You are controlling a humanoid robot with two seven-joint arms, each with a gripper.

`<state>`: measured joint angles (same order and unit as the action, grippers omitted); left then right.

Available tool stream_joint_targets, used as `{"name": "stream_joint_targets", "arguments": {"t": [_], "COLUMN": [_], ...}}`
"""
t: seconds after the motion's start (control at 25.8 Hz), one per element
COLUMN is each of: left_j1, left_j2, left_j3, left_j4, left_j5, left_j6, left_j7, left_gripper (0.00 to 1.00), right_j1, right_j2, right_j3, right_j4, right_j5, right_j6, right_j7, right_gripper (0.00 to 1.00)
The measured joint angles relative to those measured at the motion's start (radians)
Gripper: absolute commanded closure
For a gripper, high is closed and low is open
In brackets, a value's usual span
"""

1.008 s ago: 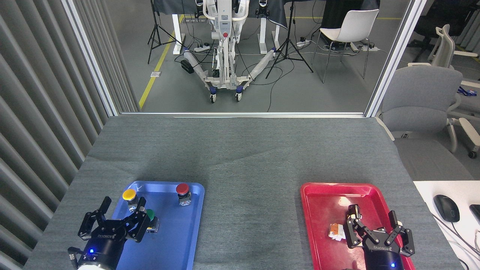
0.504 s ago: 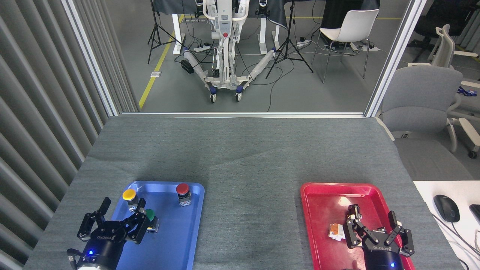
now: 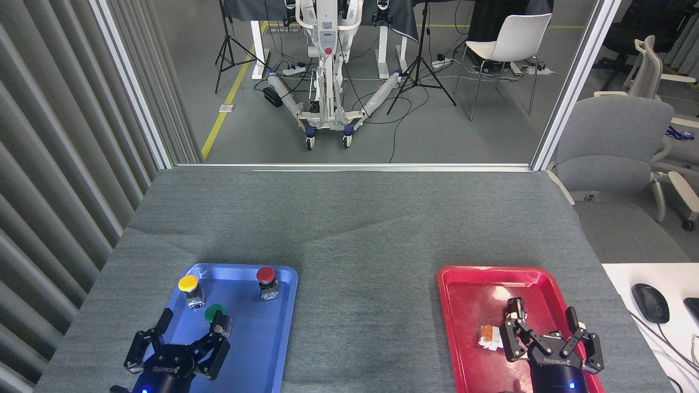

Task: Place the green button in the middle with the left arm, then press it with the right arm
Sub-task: 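Lower the left gripper onto the green button and close it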

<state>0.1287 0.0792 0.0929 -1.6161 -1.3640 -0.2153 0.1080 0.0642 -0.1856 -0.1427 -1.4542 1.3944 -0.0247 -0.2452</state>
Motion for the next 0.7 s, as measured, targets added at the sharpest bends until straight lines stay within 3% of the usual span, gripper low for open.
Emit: {"name": "stream_joint_targets", "arguments": {"t": [0.23, 0.54, 0.7], "left_j1": [0.013, -0.101, -0.139], "left_j2": [-0.074, -0.069, -0.059], "left_j3": [-0.056, -0.060, -0.057], "left_j4": [0.050, 0.260, 0.336], "left_j5": [-0.178, -0.207, -0.205], "left_j6": [0.042, 0.060, 0.062], "left_j7": [0.025, 0.024, 0.024], "left_gripper": [0.01, 0.05, 0.12], "right_j1": [0.000, -0.001, -0.001], "right_j2": [0.000, 0.000, 0.000], "right_j3": [0.000, -0.001, -0.001], "right_j4": [0.000, 0.000, 0.000], "right_j5": [0.000, -0.001, -0.001], "right_j6": [0.000, 0.000, 0.000], "right_j7": [0.000, 0.000, 0.000], "right_gripper": [0.00, 0.00, 0.00]}}
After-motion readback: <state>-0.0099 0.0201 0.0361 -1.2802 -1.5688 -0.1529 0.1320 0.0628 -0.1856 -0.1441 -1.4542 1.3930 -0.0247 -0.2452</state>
